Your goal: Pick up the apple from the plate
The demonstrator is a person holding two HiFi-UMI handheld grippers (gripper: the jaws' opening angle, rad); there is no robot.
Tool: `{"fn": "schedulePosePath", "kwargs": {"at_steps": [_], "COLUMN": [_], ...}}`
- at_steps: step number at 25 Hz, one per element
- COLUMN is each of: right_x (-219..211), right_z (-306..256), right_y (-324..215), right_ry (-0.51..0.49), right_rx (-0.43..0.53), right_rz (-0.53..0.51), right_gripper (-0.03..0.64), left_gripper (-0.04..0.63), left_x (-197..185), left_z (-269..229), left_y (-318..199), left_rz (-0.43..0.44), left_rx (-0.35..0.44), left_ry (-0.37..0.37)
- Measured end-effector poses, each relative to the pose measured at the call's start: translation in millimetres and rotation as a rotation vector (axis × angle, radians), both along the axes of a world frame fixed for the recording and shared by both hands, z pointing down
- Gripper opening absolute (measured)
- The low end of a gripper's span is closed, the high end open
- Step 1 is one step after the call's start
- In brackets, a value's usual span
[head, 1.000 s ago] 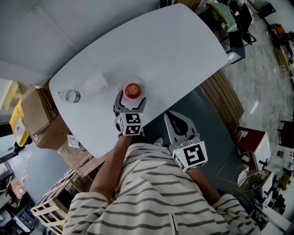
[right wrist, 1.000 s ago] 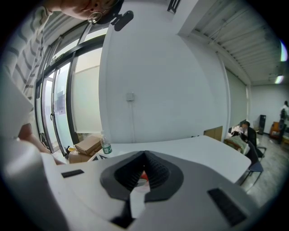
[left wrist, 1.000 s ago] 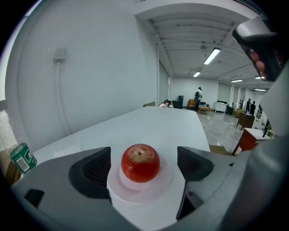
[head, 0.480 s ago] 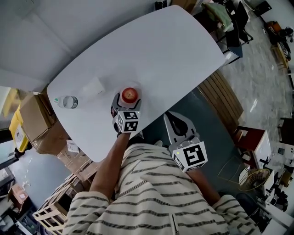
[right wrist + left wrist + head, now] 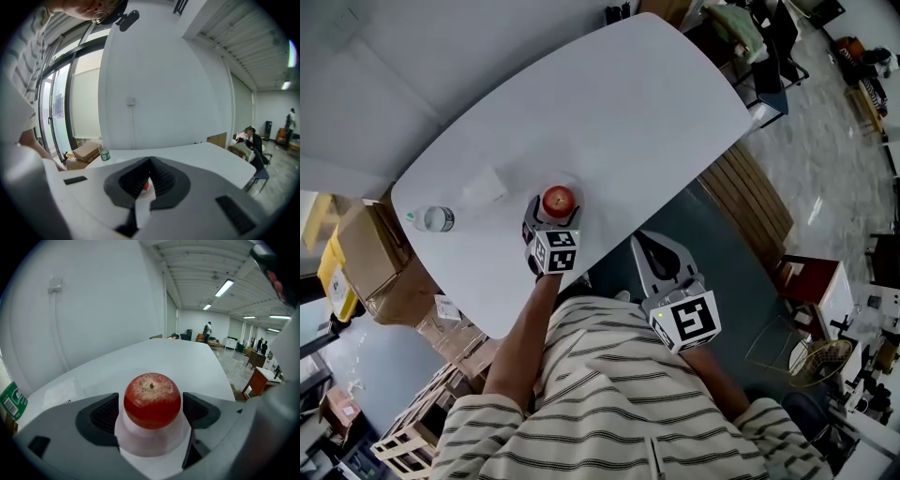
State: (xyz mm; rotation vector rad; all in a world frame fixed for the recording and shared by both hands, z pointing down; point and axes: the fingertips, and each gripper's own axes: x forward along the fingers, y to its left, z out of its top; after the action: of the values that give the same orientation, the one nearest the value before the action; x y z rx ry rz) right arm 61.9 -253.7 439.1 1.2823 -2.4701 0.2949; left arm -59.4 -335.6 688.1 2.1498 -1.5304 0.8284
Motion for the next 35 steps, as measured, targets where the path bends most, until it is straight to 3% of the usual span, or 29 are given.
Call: {"fn": "schedulePosePath", "kwargs": {"at_steps": [6,24,35], "right_x": [-3.4,-7.3,-7.4], "right_z": [-0.4,-4.5,-15.5], "right_y": [-0.3,0.2,14.4], "right_ry": [0.001,-0.023,-0.043], "right_rx": [-0.001,0.017,0.038], "right_rz": [-0.003,-0.016,-0.038], "right_gripper": [0.011,0.011,0.011], "left_gripper": [0.387,0.385,0.384], "left_x": [0.9,-0.6,3.5], "left_z": [2.1,-30.5,-81.0], "left_y": [1.8,5.0,19.0], "left_rz": [0.03,-0.002,-0.027], "left_rx": [-0.008,0.046,0.12], "left_ry": [-0.017,0.003,0.043]}}
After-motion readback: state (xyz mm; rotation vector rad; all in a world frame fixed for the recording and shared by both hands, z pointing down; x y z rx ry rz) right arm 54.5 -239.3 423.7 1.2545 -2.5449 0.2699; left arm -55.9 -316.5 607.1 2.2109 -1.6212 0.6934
